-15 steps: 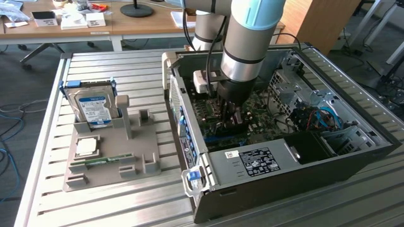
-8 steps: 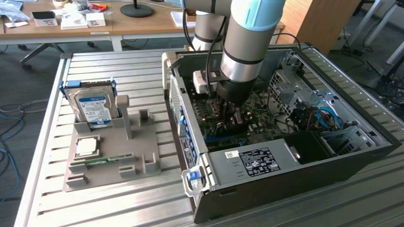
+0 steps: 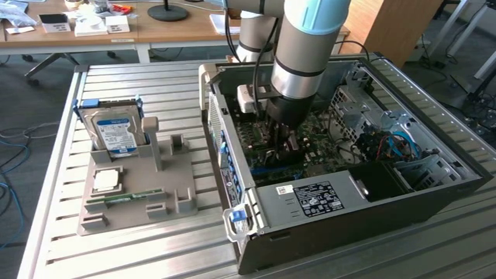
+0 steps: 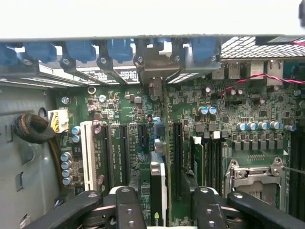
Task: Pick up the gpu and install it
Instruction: 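Insert the gpu into the slot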
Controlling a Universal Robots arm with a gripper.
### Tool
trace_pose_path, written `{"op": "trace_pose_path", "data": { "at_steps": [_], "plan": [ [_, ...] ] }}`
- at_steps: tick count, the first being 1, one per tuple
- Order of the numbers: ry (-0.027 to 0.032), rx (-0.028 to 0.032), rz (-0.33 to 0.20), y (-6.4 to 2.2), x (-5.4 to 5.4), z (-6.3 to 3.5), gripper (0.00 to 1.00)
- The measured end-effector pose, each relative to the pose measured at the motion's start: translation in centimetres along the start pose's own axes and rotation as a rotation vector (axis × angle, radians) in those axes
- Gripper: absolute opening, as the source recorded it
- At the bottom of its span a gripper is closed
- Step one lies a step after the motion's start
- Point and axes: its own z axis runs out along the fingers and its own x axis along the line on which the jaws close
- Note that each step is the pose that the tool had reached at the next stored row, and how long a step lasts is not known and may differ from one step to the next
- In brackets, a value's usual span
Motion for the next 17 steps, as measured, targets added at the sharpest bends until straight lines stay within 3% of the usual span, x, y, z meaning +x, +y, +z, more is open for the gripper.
{"op": "trace_pose_path", "data": {
  "at_steps": [17],
  "plan": [
    [-0.0006,-0.0023,0.000,-0.34,-0.09,-0.25,0.46]
  ]
}}
